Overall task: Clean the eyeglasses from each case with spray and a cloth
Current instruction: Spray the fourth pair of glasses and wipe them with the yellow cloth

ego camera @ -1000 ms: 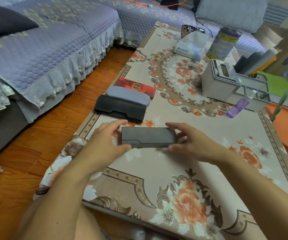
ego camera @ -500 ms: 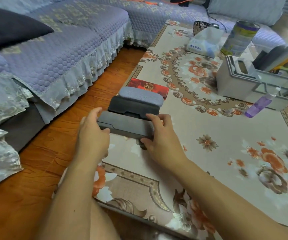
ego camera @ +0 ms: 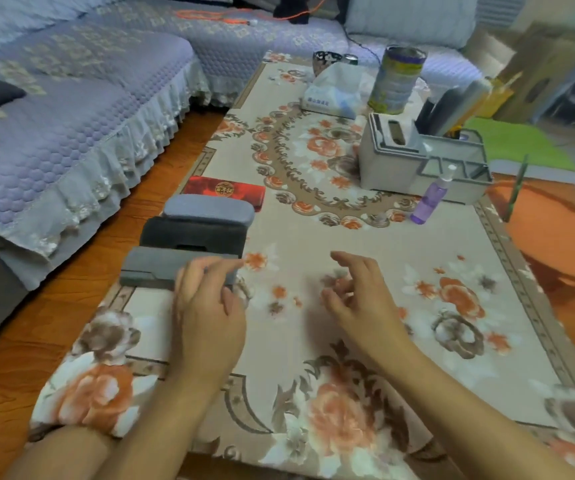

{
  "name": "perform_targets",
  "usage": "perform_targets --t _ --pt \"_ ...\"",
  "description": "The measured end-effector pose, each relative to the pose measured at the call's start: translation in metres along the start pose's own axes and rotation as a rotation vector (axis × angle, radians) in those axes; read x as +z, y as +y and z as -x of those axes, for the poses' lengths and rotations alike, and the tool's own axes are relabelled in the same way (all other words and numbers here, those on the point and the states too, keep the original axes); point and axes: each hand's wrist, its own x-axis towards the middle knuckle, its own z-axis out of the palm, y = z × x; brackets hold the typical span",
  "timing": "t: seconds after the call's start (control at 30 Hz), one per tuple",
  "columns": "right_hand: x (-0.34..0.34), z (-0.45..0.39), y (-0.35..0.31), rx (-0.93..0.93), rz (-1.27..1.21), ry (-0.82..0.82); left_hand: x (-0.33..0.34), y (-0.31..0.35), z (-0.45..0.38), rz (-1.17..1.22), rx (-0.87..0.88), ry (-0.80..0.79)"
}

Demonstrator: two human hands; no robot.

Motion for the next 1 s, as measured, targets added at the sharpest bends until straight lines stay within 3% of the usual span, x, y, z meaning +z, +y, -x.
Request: perform_targets --t 0.1,0.2,0.37,0.53,0.63,0.8,0.9,1.0 --pt "-0.047 -0.008 0.048 0.226 -0.065 0.16 0.06 0.039 -0.009 -0.02 0.144 -0.345" --pt "-0.074 -0.031 0.087 0.379 -0.141 0.27 0.126 0.067 -0.047 -0.253 0.179 -0.449" --pt "-0.111 -0.092 0.133 0.431 -0.136 0.335 0.172 0.065 -0.058 -0.54 0.103 -0.405" --pt "-0.118 -0.171 0.146 0.385 -0.195 0.261 0.18 0.058 -0.061 -0.52 0.133 -0.342" --pt "-0.108 -0.189 0.151 0.396 -0.223 0.333 0.181 0.057 -0.061 -0.49 0.141 -0.31" --pt "-0.111 -0.167 0.146 0.41 -0.24 0.374 0.181 0.058 -0.061 -0.468 0.128 -0.321" --pt "-0.118 -0.122 0.119 0.329 -0.298 0.269 0.178 0.065 -0.06 -0.386 0.131 -0.338" --pt "-0.118 -0.068 0.078 0.287 -0.395 0.122 0.162 0.074 -0.052 -0.192 0.275 -0.423"
